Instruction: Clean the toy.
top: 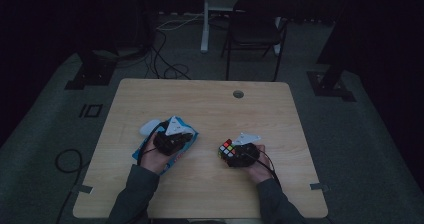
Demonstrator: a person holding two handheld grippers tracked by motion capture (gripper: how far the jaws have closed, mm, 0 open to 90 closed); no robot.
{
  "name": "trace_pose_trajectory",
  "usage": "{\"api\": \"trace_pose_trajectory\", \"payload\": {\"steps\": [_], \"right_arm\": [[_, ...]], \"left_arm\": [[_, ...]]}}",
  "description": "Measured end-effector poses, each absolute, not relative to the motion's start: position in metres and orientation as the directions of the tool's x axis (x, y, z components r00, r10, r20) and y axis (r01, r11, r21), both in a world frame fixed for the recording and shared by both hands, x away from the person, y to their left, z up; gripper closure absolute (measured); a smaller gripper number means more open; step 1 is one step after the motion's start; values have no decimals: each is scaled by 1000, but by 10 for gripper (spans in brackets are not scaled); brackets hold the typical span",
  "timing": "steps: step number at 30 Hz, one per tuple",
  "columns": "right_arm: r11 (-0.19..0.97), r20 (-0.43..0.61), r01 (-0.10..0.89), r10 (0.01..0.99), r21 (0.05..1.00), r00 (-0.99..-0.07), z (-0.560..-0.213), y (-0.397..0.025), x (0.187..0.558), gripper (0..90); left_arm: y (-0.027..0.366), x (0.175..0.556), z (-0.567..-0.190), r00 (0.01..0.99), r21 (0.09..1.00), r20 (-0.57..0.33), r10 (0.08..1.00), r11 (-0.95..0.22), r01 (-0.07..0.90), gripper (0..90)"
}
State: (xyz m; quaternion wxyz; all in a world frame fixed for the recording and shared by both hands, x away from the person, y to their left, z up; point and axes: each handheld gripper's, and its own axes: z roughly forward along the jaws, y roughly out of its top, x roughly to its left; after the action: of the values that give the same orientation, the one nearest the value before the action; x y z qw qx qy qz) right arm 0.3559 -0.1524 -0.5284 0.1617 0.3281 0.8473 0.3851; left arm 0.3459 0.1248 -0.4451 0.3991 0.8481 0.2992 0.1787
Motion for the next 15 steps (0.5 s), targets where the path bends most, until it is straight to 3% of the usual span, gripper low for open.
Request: {"api": "trace_pose_trajectory", "payload": {"steps": [4, 6, 9, 15], "right_arm": [[488, -21, 432, 681, 759, -732, -528, -152, 356, 338], [488, -22, 431, 681, 759, -732, -528, -152, 356, 338], [488, -21, 431, 680, 759, -733, -528, -152, 356, 338], [487, -21, 432, 681, 759, -732, -528, -152, 356, 338]], "left_arm": [[123, 348, -447, 753, 775, 72, 654, -512, 370, 881], [130, 347, -448, 748, 785, 53, 662, -491, 378, 765], [143, 340, -444, 742, 803, 51, 668, -469, 367, 671], [171, 330, -445, 660, 793, 114, 743, -468, 391, 637]]}}
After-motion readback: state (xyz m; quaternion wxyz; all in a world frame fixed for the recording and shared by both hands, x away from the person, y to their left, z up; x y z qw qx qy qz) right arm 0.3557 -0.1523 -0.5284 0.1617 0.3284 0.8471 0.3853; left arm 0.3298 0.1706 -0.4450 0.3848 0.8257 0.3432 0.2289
